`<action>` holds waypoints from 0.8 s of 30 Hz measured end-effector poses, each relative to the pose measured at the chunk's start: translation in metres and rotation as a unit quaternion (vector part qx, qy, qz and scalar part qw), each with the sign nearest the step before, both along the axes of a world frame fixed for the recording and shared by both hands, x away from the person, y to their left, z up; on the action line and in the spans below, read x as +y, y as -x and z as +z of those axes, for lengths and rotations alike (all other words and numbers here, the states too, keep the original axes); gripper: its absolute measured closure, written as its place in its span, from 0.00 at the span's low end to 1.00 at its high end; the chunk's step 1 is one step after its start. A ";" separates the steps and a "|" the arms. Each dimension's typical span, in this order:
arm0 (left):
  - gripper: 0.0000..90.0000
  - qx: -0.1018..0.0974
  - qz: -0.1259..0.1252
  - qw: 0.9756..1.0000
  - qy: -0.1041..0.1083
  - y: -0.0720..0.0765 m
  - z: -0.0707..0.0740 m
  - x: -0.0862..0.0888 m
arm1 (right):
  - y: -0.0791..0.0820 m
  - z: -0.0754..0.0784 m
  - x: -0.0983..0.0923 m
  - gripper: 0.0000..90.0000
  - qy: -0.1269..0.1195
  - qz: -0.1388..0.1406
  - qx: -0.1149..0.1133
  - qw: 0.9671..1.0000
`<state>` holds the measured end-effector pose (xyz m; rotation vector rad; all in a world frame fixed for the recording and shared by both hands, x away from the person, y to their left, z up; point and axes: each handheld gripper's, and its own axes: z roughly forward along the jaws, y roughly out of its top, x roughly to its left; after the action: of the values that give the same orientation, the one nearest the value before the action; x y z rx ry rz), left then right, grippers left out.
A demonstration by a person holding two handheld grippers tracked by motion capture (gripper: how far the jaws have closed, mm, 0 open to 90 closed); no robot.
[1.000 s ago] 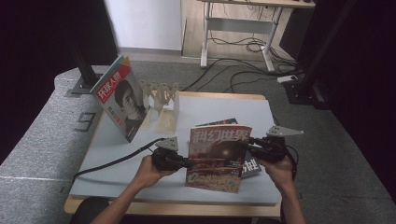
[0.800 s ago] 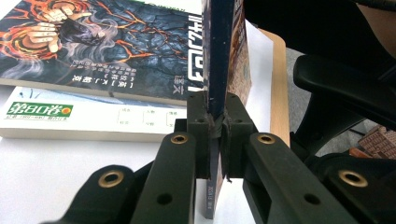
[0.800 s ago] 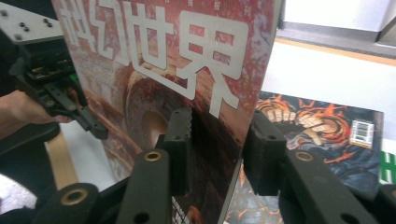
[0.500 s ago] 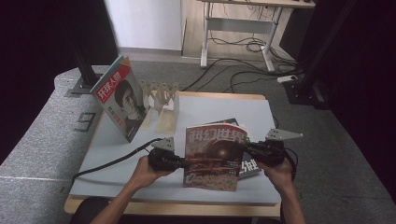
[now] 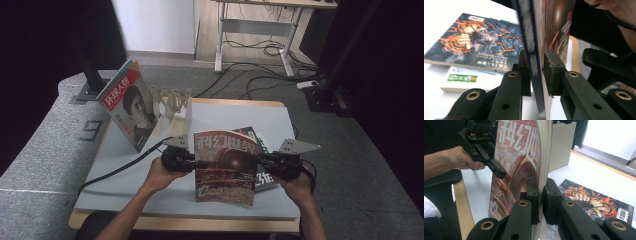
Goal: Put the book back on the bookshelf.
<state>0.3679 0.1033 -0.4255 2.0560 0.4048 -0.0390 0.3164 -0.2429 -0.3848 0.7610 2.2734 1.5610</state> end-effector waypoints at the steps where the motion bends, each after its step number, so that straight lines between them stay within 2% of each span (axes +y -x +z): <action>1: 0.84 0.000 0.000 1.000 0.000 0.000 0.000 0.000 | 0.000 0.000 0.000 0.92 0.000 0.000 0.000 1.000; 4: 0.84 -0.007 0.007 1.000 -0.001 0.000 0.007 -0.006 | -0.001 -0.001 0.000 0.92 -0.003 -0.005 0.004 1.000; 9: 0.89 -0.004 0.006 1.000 0.002 0.000 0.008 -0.009 | -0.002 -0.003 -0.003 0.91 -0.006 -0.011 0.010 1.000; 13: 0.91 -0.006 0.005 1.000 0.002 0.004 0.009 -0.008 | -0.001 -0.003 -0.001 0.89 -0.006 -0.029 0.018 0.999; 15: 0.91 -0.010 0.011 1.000 0.001 0.006 0.009 -0.007 | 0.000 -0.002 0.002 0.87 0.002 -0.044 0.018 0.999; 19: 0.92 -0.001 0.003 1.000 0.010 0.007 0.009 -0.004 | 0.003 -0.002 0.007 0.81 0.011 -0.068 0.020 0.997; 24: 0.92 -0.004 -0.004 1.000 0.011 0.009 0.009 -0.004 | 0.002 -0.005 0.006 0.85 -0.004 -0.074 0.024 0.997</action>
<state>0.3588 0.0992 -0.4162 2.0355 0.3892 -0.0405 0.3139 -0.2370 -0.3900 0.9558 2.1893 1.4996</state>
